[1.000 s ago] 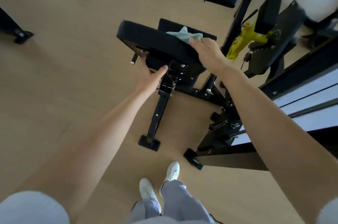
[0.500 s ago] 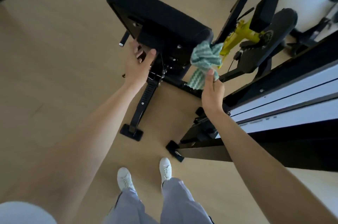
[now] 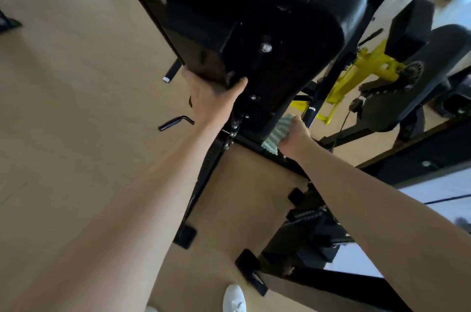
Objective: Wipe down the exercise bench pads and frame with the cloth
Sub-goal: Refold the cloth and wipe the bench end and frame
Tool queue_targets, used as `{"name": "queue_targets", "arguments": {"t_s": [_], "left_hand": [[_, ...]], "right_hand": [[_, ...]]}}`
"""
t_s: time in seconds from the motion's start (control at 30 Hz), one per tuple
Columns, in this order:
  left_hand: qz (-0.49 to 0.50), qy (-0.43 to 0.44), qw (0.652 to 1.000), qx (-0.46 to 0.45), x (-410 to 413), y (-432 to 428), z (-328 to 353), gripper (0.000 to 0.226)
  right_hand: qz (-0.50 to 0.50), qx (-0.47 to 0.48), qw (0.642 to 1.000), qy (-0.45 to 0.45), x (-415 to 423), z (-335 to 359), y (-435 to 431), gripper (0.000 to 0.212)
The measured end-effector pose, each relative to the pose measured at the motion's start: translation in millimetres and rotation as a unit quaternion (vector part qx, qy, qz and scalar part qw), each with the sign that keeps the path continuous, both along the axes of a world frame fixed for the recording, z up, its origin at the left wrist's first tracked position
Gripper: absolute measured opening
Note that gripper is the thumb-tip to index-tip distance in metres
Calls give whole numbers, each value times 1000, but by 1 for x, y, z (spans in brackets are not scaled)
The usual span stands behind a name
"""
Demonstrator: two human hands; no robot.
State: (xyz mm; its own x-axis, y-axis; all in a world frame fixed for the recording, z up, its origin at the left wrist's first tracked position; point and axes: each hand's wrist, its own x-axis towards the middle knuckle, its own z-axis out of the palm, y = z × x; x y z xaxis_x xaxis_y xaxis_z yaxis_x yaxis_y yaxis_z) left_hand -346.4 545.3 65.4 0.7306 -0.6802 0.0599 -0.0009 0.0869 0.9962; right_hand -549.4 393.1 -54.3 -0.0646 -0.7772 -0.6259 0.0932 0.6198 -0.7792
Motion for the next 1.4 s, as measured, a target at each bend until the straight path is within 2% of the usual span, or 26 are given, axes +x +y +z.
{"name": "queue_targets", "arguments": {"t_s": [0.07,0.1,0.13,0.2,0.27,0.3,0.33,0.37,0.4,0.5,0.7,0.87,1.0,1.07,1.17,1.2,1.27,1.3,1.33,1.4], "left_hand": [[45,-15,999,-11,-3,-12,-11,81],[55,-21,998,-18,-3,-14,-15,78],[56,-22,998,-26,-2,-15,-20,76],[53,-12,998,-44,-3,-16,-23,78],[57,-8,997,-48,-2,-17,-25,80],[59,-13,997,-49,-3,-18,-24,79],[59,-18,997,-46,-3,-17,-24,77],[56,-22,998,-36,-3,-16,-22,76],[50,-22,998,-25,-2,-16,-23,76],[43,-23,999,-1,2,-13,-17,76],[27,-26,999,33,2,-8,-10,74],[32,-38,998,45,4,-9,-10,75],[31,-30,998,41,2,-8,-7,80],[28,-41,997,53,3,-7,-6,79],[30,-51,997,55,2,-3,1,78],[25,-60,996,59,2,-2,2,74],[15,-79,994,72,2,0,5,67],[15,-82,993,80,3,1,5,70],[13,-79,993,81,5,3,4,73],[5,-83,993,79,9,7,-2,80]], "right_hand": [[23,5,998,-55,21,-24,-36,28],[19,-15,997,-77,41,3,-22,29],[0,-1,990,-139,51,15,-14,31],[14,3,994,-106,56,3,-24,41],[39,4,991,-126,60,8,-16,86],[24,-27,995,-98,63,3,-19,93],[7,-26,995,-92,63,11,-17,81],[-38,-1,991,-132,63,38,0,61],[-63,-30,984,-163,66,69,21,43],[-124,-29,968,-215,63,120,59,26],[-84,-142,955,-245,64,198,140,27],[2,-279,938,-207,58,216,182,54],[21,-316,925,-207,55,237,207,66],[29,-347,916,-198,53,240,216,60],[54,-432,882,-178,54,242,227,20],[74,-464,869,-155,52,237,231,22],[135,-521,839,-79,46,210,238,39],[151,-514,843,-56,43,191,242,45],[146,-466,871,-51,40,177,245,43],[100,-307,944,-67,36,151,240,34]]}}
